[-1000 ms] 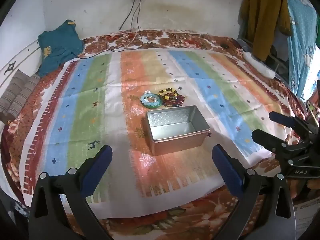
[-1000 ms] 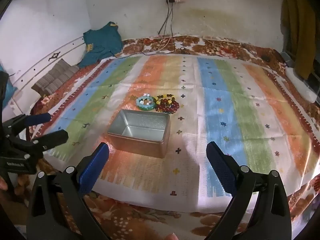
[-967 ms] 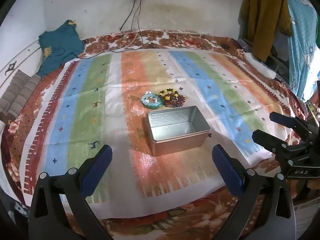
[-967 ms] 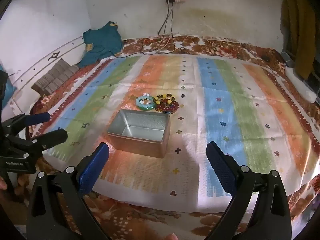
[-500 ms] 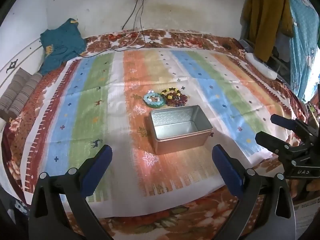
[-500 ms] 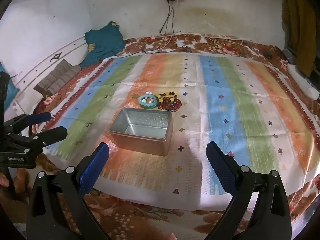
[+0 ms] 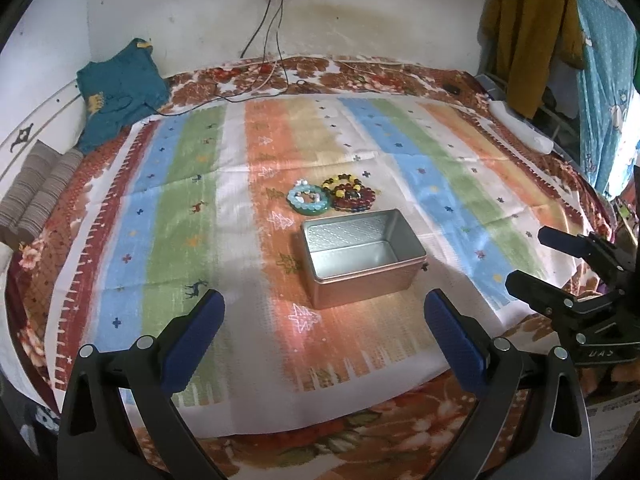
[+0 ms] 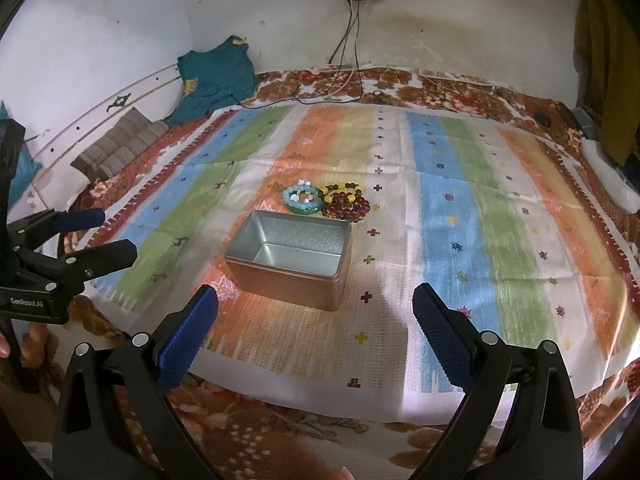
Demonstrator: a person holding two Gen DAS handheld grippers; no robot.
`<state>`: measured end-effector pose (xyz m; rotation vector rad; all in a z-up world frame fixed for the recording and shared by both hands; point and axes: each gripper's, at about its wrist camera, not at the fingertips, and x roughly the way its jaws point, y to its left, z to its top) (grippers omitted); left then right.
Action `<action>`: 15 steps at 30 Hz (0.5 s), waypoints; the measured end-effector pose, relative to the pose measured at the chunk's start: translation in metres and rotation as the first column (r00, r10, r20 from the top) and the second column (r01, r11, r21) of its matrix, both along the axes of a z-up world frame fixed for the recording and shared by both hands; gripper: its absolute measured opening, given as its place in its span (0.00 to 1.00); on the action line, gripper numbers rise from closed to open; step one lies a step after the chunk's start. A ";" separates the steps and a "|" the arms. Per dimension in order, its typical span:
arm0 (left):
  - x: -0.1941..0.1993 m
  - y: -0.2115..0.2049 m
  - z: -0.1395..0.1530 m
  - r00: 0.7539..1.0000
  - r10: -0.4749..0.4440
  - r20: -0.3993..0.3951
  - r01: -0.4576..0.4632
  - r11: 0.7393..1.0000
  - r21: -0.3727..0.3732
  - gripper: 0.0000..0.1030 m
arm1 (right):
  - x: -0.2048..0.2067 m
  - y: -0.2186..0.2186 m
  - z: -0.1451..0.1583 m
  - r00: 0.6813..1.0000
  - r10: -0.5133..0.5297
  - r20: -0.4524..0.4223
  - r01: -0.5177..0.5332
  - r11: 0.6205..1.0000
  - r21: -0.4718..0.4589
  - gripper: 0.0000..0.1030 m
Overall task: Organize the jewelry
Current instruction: 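Move both tools toward the bracelets beside the metal tin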
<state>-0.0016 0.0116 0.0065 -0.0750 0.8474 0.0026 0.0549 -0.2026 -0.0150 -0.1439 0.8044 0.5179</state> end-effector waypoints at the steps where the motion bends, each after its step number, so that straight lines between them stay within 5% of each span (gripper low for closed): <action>1: 0.000 0.000 0.000 1.000 0.006 0.003 -0.006 1.000 0.007 0.95 | 0.001 0.000 0.001 1.000 -0.001 0.000 0.001 1.000 -0.001 0.96; 15: 0.002 0.006 0.001 1.000 0.023 -0.002 -0.023 1.000 -0.001 0.95 | 0.004 -0.001 -0.002 1.000 -0.012 -0.025 0.012 1.000 -0.001 0.96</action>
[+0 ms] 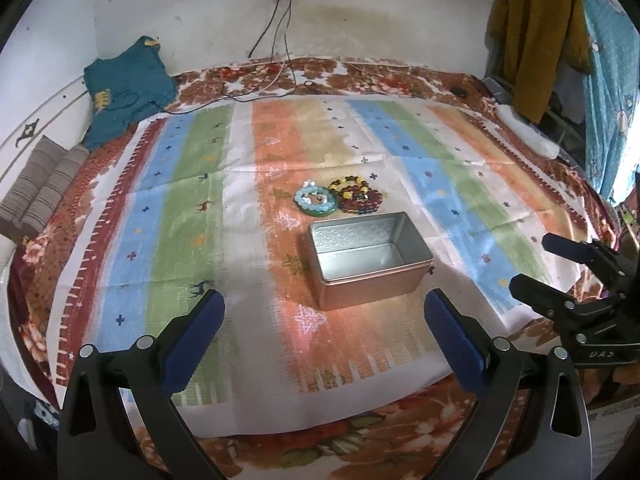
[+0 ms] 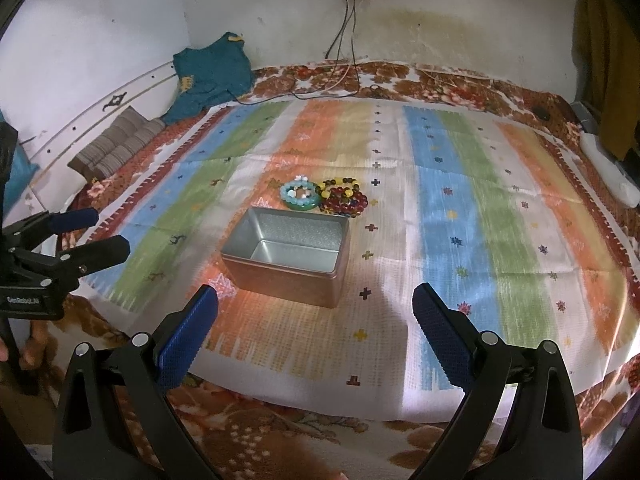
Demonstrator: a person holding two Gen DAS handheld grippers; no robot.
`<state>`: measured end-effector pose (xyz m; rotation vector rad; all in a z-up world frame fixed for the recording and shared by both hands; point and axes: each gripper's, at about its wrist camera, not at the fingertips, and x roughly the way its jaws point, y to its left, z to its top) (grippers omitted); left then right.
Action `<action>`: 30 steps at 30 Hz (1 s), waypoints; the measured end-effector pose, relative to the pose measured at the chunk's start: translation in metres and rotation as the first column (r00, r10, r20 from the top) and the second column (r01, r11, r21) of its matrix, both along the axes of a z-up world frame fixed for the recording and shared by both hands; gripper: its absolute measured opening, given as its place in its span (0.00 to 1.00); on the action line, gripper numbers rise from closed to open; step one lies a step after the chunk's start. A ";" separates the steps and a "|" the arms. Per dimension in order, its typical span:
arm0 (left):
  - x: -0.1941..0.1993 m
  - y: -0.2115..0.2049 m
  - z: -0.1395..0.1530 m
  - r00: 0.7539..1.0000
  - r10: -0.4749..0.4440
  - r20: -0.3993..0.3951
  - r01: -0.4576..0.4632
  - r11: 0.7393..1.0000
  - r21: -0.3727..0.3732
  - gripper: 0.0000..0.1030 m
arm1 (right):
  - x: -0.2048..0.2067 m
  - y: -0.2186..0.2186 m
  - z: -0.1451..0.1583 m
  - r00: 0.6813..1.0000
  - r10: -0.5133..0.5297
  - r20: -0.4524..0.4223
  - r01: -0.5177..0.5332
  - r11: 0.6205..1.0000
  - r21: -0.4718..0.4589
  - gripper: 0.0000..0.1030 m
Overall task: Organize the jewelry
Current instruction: 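Move both tools toward the bracelets beside the metal tin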
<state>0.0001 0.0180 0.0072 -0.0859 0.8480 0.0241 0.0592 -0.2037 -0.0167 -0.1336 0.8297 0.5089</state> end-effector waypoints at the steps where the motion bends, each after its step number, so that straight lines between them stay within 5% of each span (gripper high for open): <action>1: 0.000 0.000 0.000 1.000 -0.001 -0.001 0.001 1.000 0.002 0.95 | 0.000 0.000 0.000 1.000 0.000 0.000 0.000 1.000 -0.002 0.96; 30: 0.024 0.014 -0.005 0.998 0.057 -0.020 -0.058 0.995 -0.077 0.94 | 0.028 0.002 0.000 0.999 -0.031 -0.026 0.031 0.999 0.007 0.96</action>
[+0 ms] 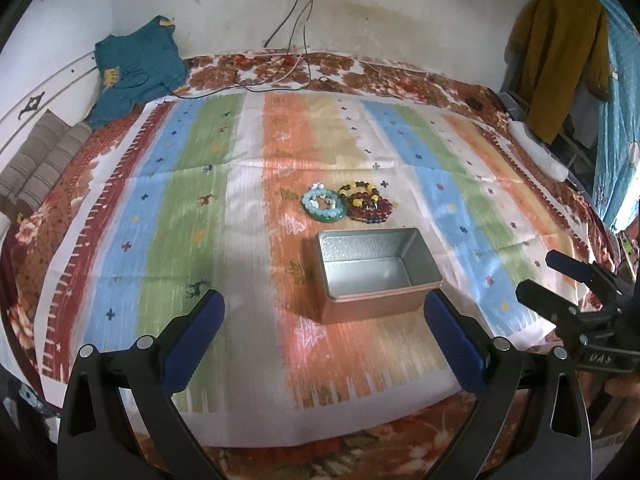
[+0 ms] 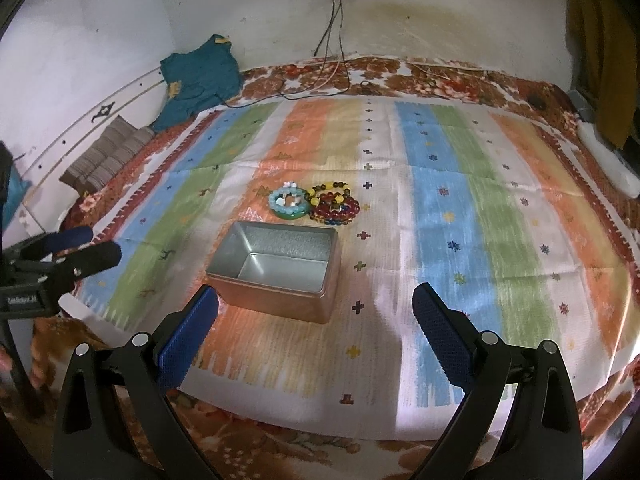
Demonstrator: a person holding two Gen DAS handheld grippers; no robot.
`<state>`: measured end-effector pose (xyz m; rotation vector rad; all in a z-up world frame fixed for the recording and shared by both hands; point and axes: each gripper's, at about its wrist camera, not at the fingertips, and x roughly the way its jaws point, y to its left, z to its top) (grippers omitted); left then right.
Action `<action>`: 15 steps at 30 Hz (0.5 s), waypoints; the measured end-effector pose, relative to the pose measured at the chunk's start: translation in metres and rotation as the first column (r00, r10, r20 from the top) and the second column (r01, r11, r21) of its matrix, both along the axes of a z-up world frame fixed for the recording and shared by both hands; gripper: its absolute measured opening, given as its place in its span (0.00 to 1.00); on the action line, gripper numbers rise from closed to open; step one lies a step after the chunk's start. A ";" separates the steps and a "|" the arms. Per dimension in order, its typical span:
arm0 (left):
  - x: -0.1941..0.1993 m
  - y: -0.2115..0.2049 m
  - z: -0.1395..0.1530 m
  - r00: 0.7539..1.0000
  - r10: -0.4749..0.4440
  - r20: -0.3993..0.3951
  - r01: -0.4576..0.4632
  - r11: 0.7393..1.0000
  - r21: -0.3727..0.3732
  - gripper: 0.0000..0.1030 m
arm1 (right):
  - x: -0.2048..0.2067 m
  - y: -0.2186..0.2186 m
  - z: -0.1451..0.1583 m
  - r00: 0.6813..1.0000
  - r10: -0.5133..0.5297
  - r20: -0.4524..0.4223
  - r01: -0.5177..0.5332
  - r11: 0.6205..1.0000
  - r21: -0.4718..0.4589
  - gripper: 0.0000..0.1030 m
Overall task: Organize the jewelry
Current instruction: 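Move both tools toward the bracelets beside the metal tin, then lower both tools over the bracelet pile next to the tin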
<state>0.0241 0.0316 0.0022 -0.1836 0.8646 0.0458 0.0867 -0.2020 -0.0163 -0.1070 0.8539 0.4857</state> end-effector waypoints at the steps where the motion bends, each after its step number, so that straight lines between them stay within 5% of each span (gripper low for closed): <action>1: 0.003 -0.001 0.000 1.000 -0.006 -0.002 0.006 1.000 0.003 0.94 | 0.002 0.001 0.000 1.000 0.000 0.001 0.000 1.000 -0.003 0.96; 15: 0.040 0.008 -0.005 0.998 0.029 -0.051 -0.025 0.997 0.074 0.94 | 0.042 0.000 -0.002 0.997 -0.068 -0.033 0.067 0.997 -0.024 0.96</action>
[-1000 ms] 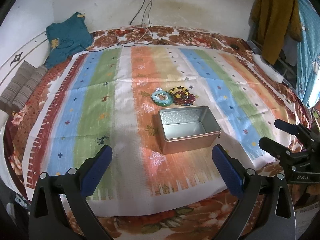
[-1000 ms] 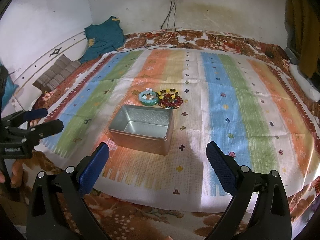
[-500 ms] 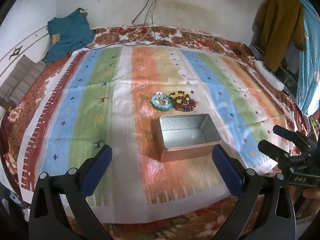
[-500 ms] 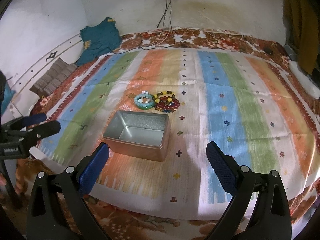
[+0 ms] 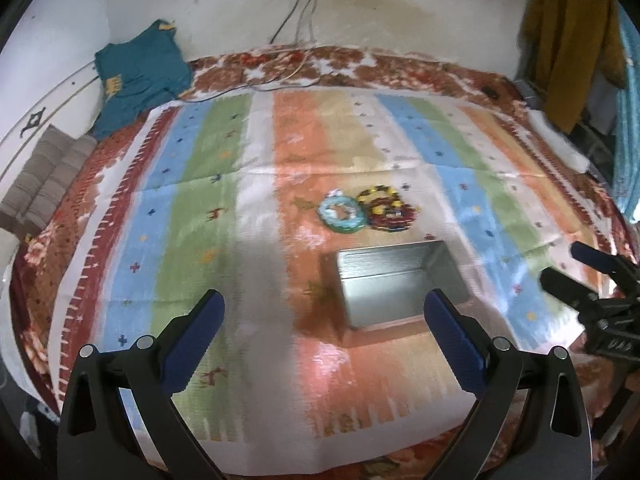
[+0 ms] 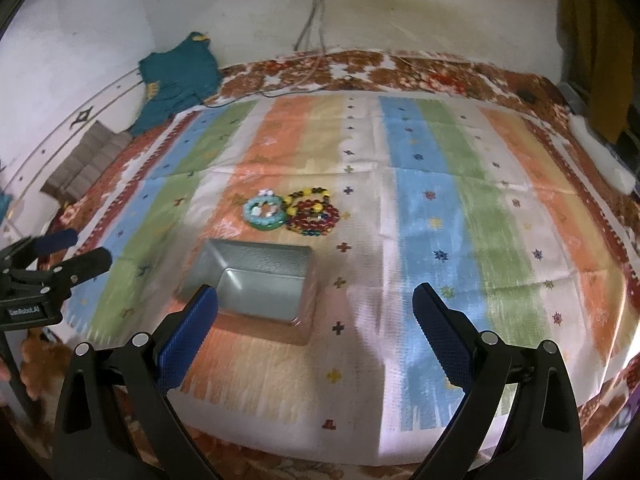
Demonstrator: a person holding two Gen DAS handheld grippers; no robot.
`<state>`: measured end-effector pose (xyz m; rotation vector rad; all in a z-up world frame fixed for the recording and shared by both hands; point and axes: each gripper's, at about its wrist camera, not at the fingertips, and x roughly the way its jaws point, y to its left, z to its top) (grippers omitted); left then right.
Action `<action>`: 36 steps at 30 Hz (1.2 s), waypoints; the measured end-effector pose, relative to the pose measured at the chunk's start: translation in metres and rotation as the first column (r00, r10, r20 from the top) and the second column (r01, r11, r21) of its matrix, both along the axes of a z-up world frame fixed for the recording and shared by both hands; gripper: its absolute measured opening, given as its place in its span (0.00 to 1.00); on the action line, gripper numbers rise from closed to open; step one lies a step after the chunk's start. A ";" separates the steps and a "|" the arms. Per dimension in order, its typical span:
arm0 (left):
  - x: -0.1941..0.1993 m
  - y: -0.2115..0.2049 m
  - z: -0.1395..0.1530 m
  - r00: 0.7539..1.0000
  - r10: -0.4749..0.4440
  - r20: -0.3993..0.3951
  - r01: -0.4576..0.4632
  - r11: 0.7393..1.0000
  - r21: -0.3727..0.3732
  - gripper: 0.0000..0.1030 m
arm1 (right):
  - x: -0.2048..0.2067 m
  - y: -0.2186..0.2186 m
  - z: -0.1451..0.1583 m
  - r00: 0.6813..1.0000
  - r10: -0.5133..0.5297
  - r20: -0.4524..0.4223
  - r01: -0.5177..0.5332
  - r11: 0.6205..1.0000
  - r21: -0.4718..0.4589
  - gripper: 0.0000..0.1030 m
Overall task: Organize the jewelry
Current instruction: 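Lower both tools over the bracelet pile next to the tin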
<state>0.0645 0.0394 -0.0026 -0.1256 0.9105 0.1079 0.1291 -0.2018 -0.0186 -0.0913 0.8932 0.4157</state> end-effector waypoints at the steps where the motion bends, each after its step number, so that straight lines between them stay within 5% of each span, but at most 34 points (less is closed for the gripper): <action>1: 0.002 0.002 -0.001 1.000 0.004 -0.006 -0.004 1.000 -0.003 0.94 | 0.006 -0.001 -0.002 1.000 -0.009 -0.013 0.009 1.000 0.000 0.96; 36: 0.095 0.014 -0.034 0.994 0.042 -0.105 -0.042 0.999 0.006 0.94 | 0.105 0.027 -0.031 0.992 -0.063 -0.113 0.055 0.996 -0.072 0.96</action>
